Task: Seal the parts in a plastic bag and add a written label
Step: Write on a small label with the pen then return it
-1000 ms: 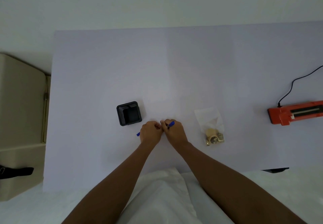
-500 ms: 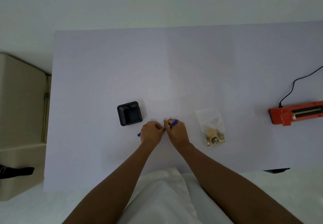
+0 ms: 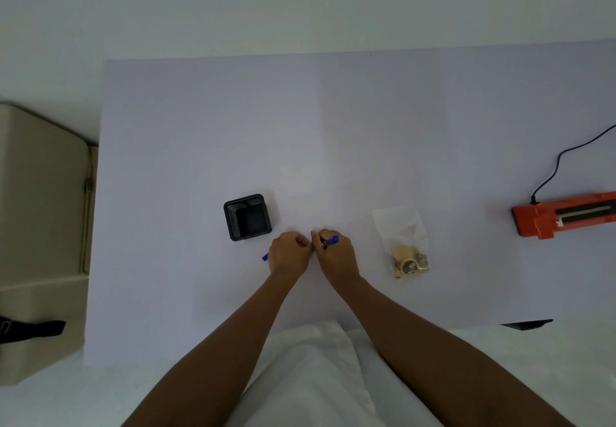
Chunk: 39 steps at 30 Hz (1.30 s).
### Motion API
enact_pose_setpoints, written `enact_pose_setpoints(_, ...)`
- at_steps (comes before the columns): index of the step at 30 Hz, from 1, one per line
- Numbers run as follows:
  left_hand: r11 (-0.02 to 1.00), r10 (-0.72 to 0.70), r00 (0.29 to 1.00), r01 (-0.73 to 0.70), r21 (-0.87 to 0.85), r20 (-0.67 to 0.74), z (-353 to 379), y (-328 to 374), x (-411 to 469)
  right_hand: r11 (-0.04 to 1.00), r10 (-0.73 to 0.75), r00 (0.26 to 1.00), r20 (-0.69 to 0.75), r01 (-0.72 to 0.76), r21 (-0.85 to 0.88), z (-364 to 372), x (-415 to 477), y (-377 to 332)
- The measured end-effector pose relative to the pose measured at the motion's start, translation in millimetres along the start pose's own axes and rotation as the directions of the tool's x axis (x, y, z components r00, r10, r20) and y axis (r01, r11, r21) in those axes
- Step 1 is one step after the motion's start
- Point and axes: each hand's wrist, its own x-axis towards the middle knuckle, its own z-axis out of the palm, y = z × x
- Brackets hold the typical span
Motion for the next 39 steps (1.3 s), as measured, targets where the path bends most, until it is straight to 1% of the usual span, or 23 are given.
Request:
enact_pose_setpoints(8,1.000,-0.011,1.000,0.011,-0.004,0.010,-0.4,-0.6,-0.5,1.000,-0.005,1.000,-0.014,0.005,0.009,-3.1,-0.6,1.3)
enact_pose_setpoints(11,1.000,-0.009,1.000,0.009,-0.003,0.009,-0.7,0.5,-1.0,0.999,-0.024,1.000,-0.014,0.023,-0.022,-6.4,-0.3,0.1)
enact_pose_setpoints(15,1.000,-0.010,1.000,0.010,-0.009,0.009,-0.8,1.3,-1.8,1.000,-0.011,1.000,-0.019,0.011,-0.028,-4.6,-1.3,0.2)
enact_pose_setpoints(19,1.000,-0.011,1.000,0.011,-0.003,0.012,-0.7,0.7,-0.8,1.000,-0.004,0.999,-0.042,0.004,0.005,-7.4,-2.8,-0.7)
enact_pose_setpoints(25,1.000,-0.017,1.000,0.017,-0.015,0.017,0.0,-0.5,-0.4,1.000,-0.026,0.996,-0.084,0.026,-0.009,-12.0,-4.7,2.8)
enact_pose_setpoints(29,1.000,-0.022,1.000,0.023,-0.014,0.013,-0.2,0.5,0.9,0.999,-0.041,0.998,-0.036,0.040,-0.024,-7.6,-8.7,4.0)
enact_pose_setpoints(34,1.000,-0.012,1.000,0.013,-0.007,0.005,-0.2,0.6,-0.5,1.000,-0.003,1.000,0.001,0.003,-0.022,-1.4,-9.3,1.2)
enact_pose_setpoints(39,1.000,-0.006,1.000,0.007,-0.025,0.012,-0.1,-0.1,0.3,0.999,0.037,0.999,-0.008,-0.037,-0.010,-1.9,-8.2,2.0)
